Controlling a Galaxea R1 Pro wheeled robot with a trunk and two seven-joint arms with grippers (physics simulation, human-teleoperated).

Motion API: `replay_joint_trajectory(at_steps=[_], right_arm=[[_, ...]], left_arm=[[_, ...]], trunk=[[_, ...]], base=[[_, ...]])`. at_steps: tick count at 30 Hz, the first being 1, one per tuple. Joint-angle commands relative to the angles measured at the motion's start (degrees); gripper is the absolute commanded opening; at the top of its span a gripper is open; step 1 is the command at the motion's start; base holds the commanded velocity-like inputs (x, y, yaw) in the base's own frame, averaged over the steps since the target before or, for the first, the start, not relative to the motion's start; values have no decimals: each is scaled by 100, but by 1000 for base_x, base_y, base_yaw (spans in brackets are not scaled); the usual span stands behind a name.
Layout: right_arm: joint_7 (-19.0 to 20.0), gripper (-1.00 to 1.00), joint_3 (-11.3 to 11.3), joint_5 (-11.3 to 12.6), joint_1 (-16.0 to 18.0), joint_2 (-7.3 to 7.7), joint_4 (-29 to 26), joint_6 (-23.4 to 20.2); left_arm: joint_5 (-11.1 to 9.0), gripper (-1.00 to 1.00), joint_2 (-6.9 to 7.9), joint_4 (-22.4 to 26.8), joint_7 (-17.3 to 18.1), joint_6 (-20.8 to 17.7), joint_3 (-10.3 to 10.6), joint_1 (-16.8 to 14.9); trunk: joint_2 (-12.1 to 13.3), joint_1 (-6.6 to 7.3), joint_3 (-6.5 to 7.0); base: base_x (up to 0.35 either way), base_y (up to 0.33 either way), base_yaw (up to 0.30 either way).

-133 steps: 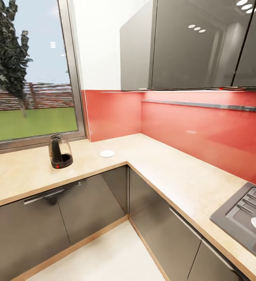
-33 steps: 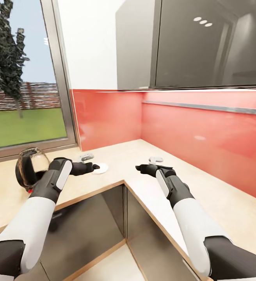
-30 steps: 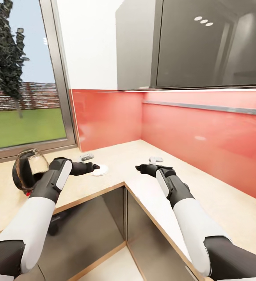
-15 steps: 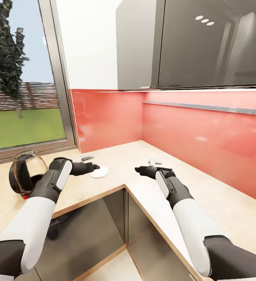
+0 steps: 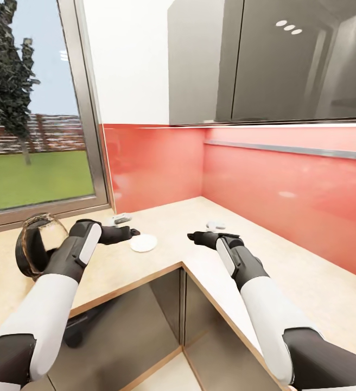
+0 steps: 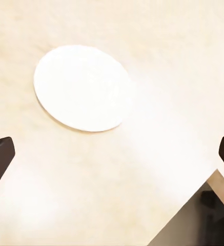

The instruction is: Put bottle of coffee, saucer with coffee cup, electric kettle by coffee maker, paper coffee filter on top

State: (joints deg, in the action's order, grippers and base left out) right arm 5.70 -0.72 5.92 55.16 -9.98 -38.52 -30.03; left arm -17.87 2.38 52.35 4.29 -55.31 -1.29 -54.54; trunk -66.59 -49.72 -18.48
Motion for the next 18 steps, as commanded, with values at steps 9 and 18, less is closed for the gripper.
replay_joint_trajectory(at_steps=[9,18], right_arm=[[-11,100,-11,50,4,-2,-15,-29],[-4,100,-8,50,4,-2,63,-29]], left_arm=[[30,100,-9,3,46,-23,-12,4],[38,100,-6,-5,62,-20,-12,5]], trunk=[[-5,-1,-7],[-5,-1,-7]], base=[[99,44,0],[75,55,0]])
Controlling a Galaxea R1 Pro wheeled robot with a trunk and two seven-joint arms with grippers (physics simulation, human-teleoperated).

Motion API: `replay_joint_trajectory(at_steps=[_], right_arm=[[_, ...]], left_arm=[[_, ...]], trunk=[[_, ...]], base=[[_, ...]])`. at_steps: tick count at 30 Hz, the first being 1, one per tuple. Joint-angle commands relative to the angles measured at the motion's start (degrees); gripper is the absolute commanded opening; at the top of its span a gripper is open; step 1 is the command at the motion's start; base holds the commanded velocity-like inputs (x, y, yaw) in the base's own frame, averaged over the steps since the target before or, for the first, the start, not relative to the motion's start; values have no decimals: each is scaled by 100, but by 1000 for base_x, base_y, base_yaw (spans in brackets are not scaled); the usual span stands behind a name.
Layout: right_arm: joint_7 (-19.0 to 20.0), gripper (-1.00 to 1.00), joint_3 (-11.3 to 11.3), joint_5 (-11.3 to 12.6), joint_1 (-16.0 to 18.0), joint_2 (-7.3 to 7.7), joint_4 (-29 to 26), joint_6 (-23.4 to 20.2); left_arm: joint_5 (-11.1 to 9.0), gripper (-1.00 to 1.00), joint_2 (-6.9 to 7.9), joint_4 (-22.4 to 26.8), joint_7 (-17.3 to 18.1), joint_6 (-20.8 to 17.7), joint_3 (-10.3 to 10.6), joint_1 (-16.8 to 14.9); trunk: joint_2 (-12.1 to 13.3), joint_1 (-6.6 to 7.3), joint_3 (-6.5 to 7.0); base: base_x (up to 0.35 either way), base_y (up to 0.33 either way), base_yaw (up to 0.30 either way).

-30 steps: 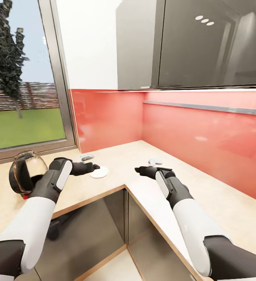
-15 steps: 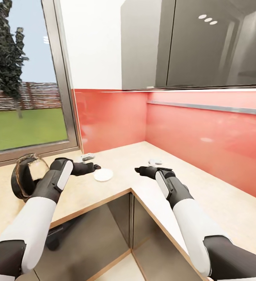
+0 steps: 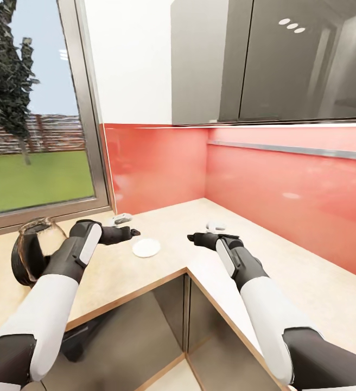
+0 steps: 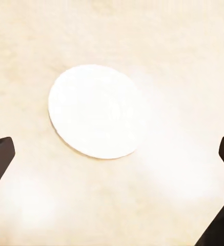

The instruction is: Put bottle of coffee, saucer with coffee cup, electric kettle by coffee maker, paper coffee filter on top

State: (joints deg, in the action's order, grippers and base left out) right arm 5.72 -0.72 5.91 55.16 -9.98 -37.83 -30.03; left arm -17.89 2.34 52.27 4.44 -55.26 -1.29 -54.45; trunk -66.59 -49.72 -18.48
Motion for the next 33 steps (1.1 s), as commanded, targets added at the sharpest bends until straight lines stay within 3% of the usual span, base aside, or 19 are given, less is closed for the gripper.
replay_joint_trajectory(at_steps=[1,4,7,21,22,33], right_arm=[[26,100,26,83,-30,-2,26,4],[123,100,68,180,-98,-2,7,1],[137,100,91,106,-98,-2,-90,-69],[315,100,107,147,-111,-2,-259,-125],[316,100,107,147,-111,-2,-260,-126],[316,100,107,147,-111,-2,-258,-126]], left_arm=[[7,100,-35,-30,80,8,-45,29],[-99,100,-118,-127,176,8,-24,126],[-107,100,-45,-28,212,-75,-3,223],[-569,100,-202,55,308,-117,41,606],[-774,100,-264,55,311,-117,49,610],[-777,100,-296,55,317,-117,51,611]], trunk=[[-5,0,-7],[-5,0,-7],[-5,0,-7],[-5,0,-6],[-5,0,-3],[-5,0,5]], base=[[0,0,0],[0,0,0],[0,0,0],[0,0,13],[262,45,251],[154,43,89]])
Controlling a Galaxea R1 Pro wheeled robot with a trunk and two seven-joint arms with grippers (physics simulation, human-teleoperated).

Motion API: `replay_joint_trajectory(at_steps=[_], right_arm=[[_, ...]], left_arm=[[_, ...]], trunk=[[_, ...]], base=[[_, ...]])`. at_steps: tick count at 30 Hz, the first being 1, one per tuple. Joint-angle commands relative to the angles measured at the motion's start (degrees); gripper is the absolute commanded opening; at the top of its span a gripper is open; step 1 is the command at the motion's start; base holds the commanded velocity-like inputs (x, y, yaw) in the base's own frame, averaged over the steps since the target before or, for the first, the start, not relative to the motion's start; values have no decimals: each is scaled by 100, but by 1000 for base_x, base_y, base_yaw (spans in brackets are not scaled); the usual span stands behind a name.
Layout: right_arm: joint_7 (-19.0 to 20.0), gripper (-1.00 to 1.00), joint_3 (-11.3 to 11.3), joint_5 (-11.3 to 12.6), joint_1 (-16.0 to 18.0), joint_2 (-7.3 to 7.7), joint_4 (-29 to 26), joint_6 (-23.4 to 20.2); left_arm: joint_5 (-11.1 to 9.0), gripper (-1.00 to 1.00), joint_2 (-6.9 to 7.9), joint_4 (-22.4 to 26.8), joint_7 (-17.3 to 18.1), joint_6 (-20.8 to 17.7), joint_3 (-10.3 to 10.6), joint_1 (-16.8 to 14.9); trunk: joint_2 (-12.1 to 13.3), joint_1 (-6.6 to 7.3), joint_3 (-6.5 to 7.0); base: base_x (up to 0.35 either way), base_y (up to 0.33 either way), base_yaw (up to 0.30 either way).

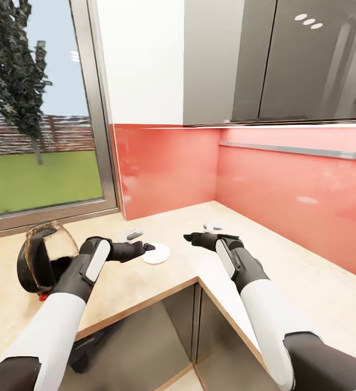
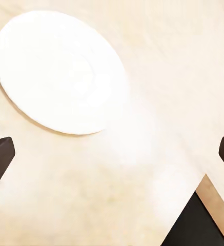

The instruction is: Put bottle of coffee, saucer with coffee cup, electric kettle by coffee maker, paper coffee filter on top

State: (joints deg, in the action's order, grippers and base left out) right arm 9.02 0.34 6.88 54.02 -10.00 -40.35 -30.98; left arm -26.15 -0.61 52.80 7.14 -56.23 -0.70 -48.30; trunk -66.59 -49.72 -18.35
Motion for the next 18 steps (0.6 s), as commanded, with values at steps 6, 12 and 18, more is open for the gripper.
replay_joint_trajectory(at_steps=[6,12,18], right_arm=[[-15,100,2,50,3,0,-8,-30],[-15,100,0,50,3,0,-8,-29],[-15,100,1,50,1,0,-7,-30]], left_arm=[[49,100,-62,3,46,-20,-1,-5],[49,100,-93,3,43,-20,-1,-5],[49,100,-106,3,42,-20,-4,-4]], trunk=[[-4,0,-7],[-4,0,-7],[-4,0,-7]], base=[[133,15,3],[267,120,0],[70,48,0]])
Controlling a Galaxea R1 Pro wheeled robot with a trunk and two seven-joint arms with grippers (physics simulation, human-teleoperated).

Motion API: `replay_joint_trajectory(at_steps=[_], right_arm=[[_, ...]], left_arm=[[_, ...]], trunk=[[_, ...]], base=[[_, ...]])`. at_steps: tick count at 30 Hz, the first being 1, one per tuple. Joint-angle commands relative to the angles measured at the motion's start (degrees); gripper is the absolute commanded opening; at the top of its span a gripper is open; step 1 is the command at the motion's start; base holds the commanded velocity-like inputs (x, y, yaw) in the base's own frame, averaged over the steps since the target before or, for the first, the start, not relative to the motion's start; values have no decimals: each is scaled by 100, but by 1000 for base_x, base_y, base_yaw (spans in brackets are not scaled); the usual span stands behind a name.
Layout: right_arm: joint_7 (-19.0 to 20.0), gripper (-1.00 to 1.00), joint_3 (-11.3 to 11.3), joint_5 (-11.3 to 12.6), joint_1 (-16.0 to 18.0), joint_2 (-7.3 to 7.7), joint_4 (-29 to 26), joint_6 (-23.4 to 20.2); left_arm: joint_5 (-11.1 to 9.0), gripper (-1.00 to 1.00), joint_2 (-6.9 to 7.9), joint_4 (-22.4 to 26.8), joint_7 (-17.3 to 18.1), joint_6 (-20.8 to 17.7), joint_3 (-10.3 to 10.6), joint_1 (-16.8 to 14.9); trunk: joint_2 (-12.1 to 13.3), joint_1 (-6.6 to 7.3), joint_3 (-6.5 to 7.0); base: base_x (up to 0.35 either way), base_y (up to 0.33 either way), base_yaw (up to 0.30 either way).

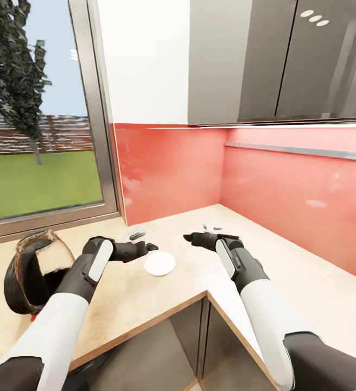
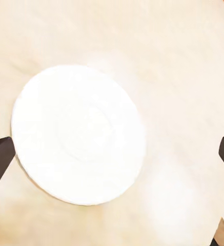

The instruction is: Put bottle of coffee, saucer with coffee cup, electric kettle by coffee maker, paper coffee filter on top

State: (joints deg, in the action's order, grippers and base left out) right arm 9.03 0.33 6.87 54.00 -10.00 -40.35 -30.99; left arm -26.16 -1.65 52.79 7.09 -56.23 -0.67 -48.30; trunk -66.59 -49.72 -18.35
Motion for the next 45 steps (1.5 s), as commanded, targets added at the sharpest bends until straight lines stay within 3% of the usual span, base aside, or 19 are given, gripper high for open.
replay_joint_trajectory(at_steps=[1,45], right_arm=[[-15,100,2,51,4,0,-7,-30],[-15,100,-15,52,-3,0,108,-30]], left_arm=[[50,100,-11,3,47,-20,-6,-4],[41,100,-108,-6,65,-20,-9,31]], trunk=[[-5,-1,-7],[-5,-1,-7]], base=[[43,121,0],[53,42,0]])
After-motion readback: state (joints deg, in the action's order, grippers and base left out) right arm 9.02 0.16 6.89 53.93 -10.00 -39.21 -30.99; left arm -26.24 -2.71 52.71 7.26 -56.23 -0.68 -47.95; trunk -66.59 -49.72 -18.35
